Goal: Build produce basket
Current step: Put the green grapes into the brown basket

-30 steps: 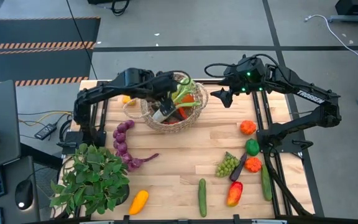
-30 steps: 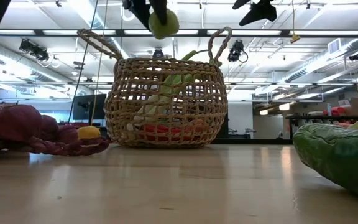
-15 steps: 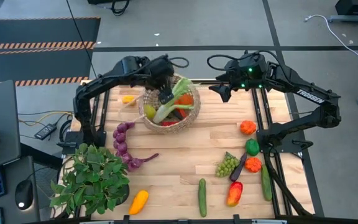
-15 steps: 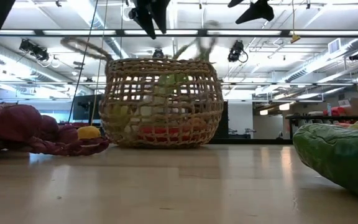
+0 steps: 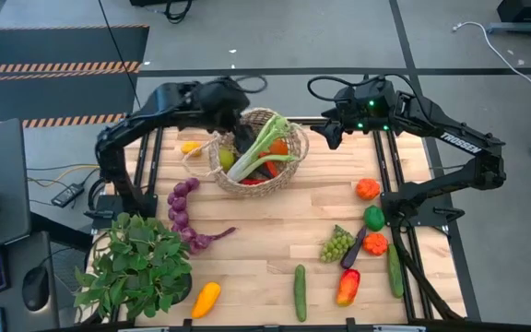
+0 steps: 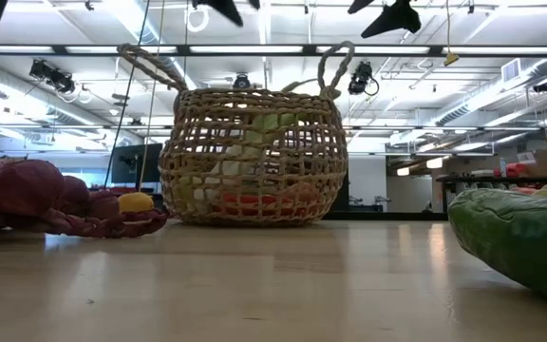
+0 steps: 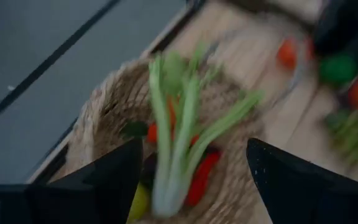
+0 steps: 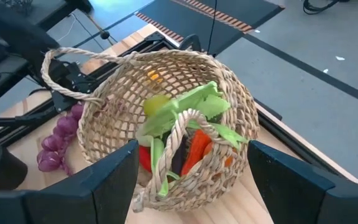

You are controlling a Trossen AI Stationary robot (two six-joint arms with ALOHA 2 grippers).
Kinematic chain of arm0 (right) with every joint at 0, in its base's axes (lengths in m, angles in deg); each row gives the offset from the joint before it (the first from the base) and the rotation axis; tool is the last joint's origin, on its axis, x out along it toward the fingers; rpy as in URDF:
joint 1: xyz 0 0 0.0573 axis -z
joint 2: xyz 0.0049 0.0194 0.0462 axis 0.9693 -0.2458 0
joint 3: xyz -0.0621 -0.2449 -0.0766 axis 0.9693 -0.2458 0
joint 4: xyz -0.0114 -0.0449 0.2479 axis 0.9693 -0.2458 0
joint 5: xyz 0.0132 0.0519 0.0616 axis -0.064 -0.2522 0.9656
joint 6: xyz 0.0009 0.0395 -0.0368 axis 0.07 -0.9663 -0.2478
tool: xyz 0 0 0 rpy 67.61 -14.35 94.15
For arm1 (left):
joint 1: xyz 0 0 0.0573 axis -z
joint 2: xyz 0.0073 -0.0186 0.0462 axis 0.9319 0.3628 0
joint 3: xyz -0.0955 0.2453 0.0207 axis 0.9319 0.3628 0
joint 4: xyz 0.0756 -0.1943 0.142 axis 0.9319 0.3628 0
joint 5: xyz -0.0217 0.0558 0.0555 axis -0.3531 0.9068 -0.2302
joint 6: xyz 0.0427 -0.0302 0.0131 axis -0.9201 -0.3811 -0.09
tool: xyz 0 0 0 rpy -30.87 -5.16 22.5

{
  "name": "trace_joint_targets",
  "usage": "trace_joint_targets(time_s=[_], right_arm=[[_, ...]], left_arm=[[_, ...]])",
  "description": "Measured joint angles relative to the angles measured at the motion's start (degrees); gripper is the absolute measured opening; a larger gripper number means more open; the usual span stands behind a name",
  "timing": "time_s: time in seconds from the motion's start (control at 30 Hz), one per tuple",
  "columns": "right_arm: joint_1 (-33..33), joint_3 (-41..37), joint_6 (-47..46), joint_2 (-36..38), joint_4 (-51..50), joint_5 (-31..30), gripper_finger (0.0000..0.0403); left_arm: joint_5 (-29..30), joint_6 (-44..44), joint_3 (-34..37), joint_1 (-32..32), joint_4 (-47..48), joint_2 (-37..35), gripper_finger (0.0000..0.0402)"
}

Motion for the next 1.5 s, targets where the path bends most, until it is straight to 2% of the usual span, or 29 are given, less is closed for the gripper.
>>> trace_joint_targets(time_s=[0.17,0.33,0.63,0.87,1.03,1.2,1.3,1.5], right_arm=[[0.9,0.0,0.3,0.0,0.2,1.2,0.0302],[1.5,0.0,1.2,0.0,-4.3,6.7,0.0301],[-2.2,0.0,4.2,0.0,-16.6,8.5,0.0285],[-8.4,-5.7,-0.5,0.0,-18.1,14.5,0.0275],[-14.8,-9.6,-8.2,0.0,-18.5,14.7,0.0271],[-22.1,-12.2,-18.7,0.1,-18.5,9.0,0.027],[-25.8,-14.3,-25.1,0.1,-17.4,7.7,0.027],[-32.7,-19.9,-38.7,0.1,-14.7,8.4,0.027]], left_arm=[[0.2,9.1,-1.1,3.5,-10.0,-1.7,0.029],[0.1,10.4,-1.1,8.4,-19.3,-0.4,0.029],[1.0,15.6,-1.1,14.9,-23.3,1.8,0.029],[1.2,17.3,-1.0,18.7,-30.6,2.6,0.029],[1.1,11.8,-1.0,22.2,-33.7,1.5,0.029],[1.2,7.2,-1.0,26.6,-34.0,0.3,0.029],[1.4,6.3,-1.0,29.8,-37.0,0.2,0.029],[6.7,3.3,0.3,36.1,-44.3,0.1,0.0282]])
